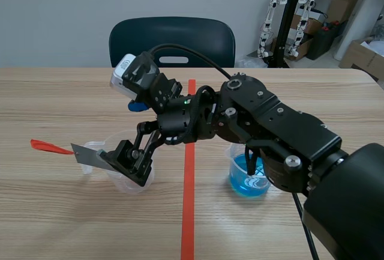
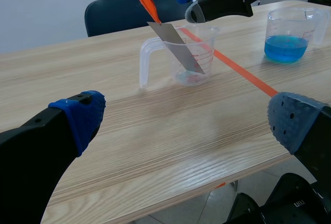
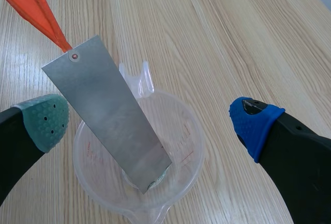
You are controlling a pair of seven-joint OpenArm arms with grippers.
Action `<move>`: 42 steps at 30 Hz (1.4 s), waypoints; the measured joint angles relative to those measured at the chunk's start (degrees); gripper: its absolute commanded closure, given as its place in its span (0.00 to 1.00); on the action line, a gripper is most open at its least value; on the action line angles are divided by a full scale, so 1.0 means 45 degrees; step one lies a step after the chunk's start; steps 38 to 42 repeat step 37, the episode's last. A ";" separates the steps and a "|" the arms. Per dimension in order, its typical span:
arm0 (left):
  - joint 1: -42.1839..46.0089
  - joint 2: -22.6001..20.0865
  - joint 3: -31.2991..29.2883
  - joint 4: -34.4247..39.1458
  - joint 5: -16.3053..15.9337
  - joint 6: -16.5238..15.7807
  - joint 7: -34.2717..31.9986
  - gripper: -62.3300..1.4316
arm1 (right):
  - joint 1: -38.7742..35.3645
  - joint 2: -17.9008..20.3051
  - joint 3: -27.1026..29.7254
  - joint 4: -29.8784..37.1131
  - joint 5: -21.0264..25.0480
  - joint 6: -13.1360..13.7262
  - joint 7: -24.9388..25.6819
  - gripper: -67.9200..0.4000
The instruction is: Do the redox reaction experiment. put the plate into the left beaker
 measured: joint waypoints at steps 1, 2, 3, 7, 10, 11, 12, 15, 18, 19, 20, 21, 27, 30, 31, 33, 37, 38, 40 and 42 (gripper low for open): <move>0.0000 0.0000 0.0000 0.0000 0.0000 0.0000 0.0000 0.00 | 0.0000 0.0000 0.0000 0.0000 0.0000 0.0000 0.0000 0.04; 0.0000 0.0000 0.0000 0.0000 0.0000 0.0000 0.0000 0.00 | 0.0000 0.0000 0.0000 0.0000 0.0000 0.0000 0.0000 0.04; 0.0000 0.0000 0.0000 0.0000 0.0000 0.0000 0.0000 0.00 | 0.0000 0.0000 0.0000 0.0000 0.0000 0.0000 0.0000 0.04; 0.0000 0.0000 0.0000 0.0000 0.0000 0.0000 0.0000 0.00 | 0.0000 0.0000 0.0000 0.0000 0.0000 0.0000 0.0000 0.04; 0.0000 0.0000 0.0000 0.0000 0.0010 0.0000 0.0000 0.00 | 0.0000 0.0000 0.0000 0.0000 0.0000 0.0000 0.0000 0.04; 0.0000 0.0000 0.0000 0.0000 0.0107 0.0000 0.0000 0.00 | 0.0000 0.0000 0.0000 0.0000 0.0000 0.0000 0.0000 0.04; 0.0000 -0.0005 0.0000 0.0000 0.0296 0.0000 0.0000 0.00 | 0.0000 0.0000 0.0000 0.0000 0.0000 0.0000 0.0000 0.04; 0.0000 0.0000 0.0000 0.0000 0.0466 0.0000 0.0000 0.00 | 0.0000 0.0000 0.0000 0.0000 0.0000 0.0000 0.0000 0.04; -0.0005 -0.0005 0.0000 0.0000 0.0466 0.0000 0.0000 0.00 | 0.0000 0.0000 0.0000 0.0000 0.0000 0.0000 0.0000 0.04; -0.0005 -0.0005 0.0000 0.0000 0.0466 0.0000 0.0000 0.00 | 0.0000 0.0000 0.0000 0.0000 0.0000 0.0000 0.0000 0.04; -0.0005 -0.0005 0.0000 0.0000 0.0466 0.0000 0.0000 0.00 | 0.0000 0.0000 0.0000 0.0000 0.0000 0.0000 0.0000 0.04; -0.0005 -0.0005 0.0000 0.0000 0.0466 0.0000 0.0000 0.00 | 0.0000 0.0000 0.0000 0.0000 0.0000 0.0000 0.0000 0.04; -0.0005 -0.0005 0.0000 0.0000 0.0466 0.0000 0.0000 0.00 | 0.0000 0.0000 0.0000 0.0000 0.0000 0.0000 0.0000 0.04; 0.0000 -0.0005 0.0000 0.0063 0.0466 0.0000 0.0000 0.00 | 0.0000 0.0000 0.0000 0.0000 0.0000 0.0000 0.0000 0.04; -0.0005 -0.0005 0.0000 0.0102 0.0466 0.0000 0.0000 0.00 | 0.0000 0.0000 0.0000 0.0000 0.0000 0.0000 0.0000 0.04; -0.0029 -0.0005 0.0000 0.0136 0.0466 0.0000 0.0000 0.00 | 0.0000 0.0000 0.0000 0.0000 0.0000 0.0000 0.0000 0.04; -0.0029 -0.0005 0.0000 0.0136 0.0466 0.0000 0.0000 0.00 | 0.0000 0.0000 0.0000 0.0000 0.0000 0.0000 0.0000 0.04; -0.0029 -0.0005 0.0000 0.0136 0.0466 0.0000 0.0000 0.00 | 0.0000 0.0000 0.0000 0.0000 0.0000 0.0000 0.0000 0.04; -0.0029 -0.0005 0.0000 0.0136 0.0466 0.0000 0.0000 0.00 | 0.0000 0.0000 0.0000 0.0000 0.0000 0.0000 0.0000 0.04; -0.0029 -0.0005 0.0000 0.0136 0.0466 0.0000 0.0000 0.00 | 0.0000 0.0000 0.0000 0.0000 0.0000 0.0000 0.0000 0.04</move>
